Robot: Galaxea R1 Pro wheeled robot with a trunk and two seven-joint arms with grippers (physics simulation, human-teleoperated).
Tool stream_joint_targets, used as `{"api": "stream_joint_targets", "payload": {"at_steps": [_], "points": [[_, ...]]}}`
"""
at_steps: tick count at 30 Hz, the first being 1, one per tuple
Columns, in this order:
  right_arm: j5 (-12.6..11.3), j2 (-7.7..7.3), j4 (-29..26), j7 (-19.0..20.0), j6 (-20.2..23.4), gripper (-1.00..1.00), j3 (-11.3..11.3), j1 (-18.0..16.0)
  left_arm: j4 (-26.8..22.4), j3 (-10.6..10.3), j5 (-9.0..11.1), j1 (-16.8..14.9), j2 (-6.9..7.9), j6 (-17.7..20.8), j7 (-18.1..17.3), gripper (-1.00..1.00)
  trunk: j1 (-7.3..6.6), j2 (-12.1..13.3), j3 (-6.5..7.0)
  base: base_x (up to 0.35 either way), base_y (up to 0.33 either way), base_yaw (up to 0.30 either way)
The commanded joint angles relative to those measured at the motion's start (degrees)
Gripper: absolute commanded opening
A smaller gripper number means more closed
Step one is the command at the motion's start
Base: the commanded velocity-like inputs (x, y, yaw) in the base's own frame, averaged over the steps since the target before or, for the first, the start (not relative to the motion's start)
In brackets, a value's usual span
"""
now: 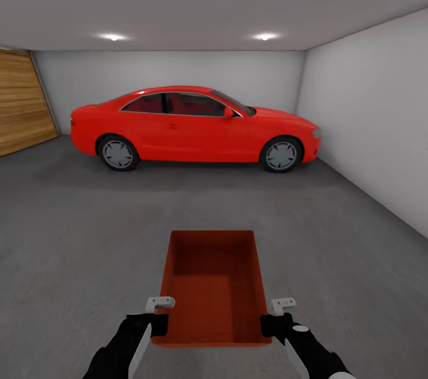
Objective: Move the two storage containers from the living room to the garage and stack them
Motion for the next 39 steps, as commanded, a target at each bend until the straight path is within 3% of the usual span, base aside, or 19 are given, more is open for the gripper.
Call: {"api": "stream_joint_targets", "payload": {"at_steps": [1,39], "points": [[-0.5,1.76,0.1,0.3,0.6,-1.0,1.3,0.0,-0.1,-0.4,1.1,-0.1,-0.88,-4.0,0.1,-1.0,0.09,-0.1,-0.14,0.327,0.0,-0.059],[-0.5,1.67,0.1,0.4,0.7,-1.0,1.3,0.0,-0.1,-0.4,1.1,-0.1,-0.82,-4.0,0.2,-1.0,0.09,-0.1,-0.06,0.327,0.0,-0.28]]}}
